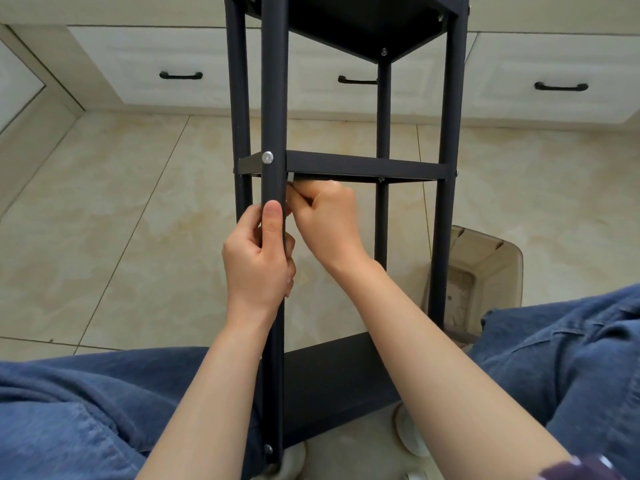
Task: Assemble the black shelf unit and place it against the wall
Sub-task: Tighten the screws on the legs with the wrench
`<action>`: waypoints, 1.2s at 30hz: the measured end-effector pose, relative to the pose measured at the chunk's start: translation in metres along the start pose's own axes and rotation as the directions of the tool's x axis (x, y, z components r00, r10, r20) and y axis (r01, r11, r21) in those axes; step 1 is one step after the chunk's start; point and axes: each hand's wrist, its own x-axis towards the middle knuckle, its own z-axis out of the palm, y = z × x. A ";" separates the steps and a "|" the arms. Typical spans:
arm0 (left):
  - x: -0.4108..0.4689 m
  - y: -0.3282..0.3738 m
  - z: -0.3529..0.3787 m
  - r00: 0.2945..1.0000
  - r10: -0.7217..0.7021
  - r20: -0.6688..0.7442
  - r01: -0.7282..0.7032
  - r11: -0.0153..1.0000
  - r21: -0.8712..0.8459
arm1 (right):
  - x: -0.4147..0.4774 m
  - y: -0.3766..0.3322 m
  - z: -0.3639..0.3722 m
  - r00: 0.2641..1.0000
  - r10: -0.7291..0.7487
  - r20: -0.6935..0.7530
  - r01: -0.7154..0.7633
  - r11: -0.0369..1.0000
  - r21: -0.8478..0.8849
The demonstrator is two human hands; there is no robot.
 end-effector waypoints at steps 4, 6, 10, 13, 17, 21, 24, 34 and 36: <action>-0.001 -0.001 0.000 1.000 -0.001 0.008 0.001 1.000 0.002 | 0.003 0.009 0.008 0.992 -0.083 -0.094 0.081 0.996 -0.030; -0.001 -0.002 0.001 1.000 0.003 0.012 -0.003 1.000 0.005 | 0.003 0.011 0.010 0.987 -0.103 -0.123 0.101 0.995 -0.026; -0.001 -0.004 0.002 1.000 0.009 0.015 -0.009 1.000 0.010 | 0.001 0.009 0.010 0.983 -0.120 -0.142 0.117 0.993 -0.029; 0.000 -0.004 0.002 1.000 0.007 0.008 -0.008 1.000 0.016 | 0.001 0.009 0.006 0.991 -0.086 -0.099 0.087 0.996 0.006; -0.001 -0.003 0.002 1.000 0.008 0.003 -0.008 1.000 0.021 | 0.001 0.009 0.001 0.997 -0.042 -0.064 0.043 0.999 0.008; -0.001 -0.003 0.001 1.000 0.000 0.000 0.000 1.000 0.019 | -0.005 0.012 -0.004 0.997 -0.013 -0.076 0.012 1.000 -0.010; 0.000 -0.003 0.001 1.000 -0.006 -0.004 0.006 1.000 0.019 | -0.006 0.011 -0.006 0.999 -0.005 -0.048 0.005 1.000 -0.003; -0.001 -0.002 0.002 1.000 0.026 0.001 -0.026 0.999 0.031 | 0.001 0.001 -0.008 1.000 0.000 -0.006 0.000 1.000 0.015; -0.001 -0.002 0.002 1.000 0.026 0.006 -0.026 0.999 0.029 | 0.000 0.003 -0.008 0.999 -0.015 -0.032 0.015 1.000 0.006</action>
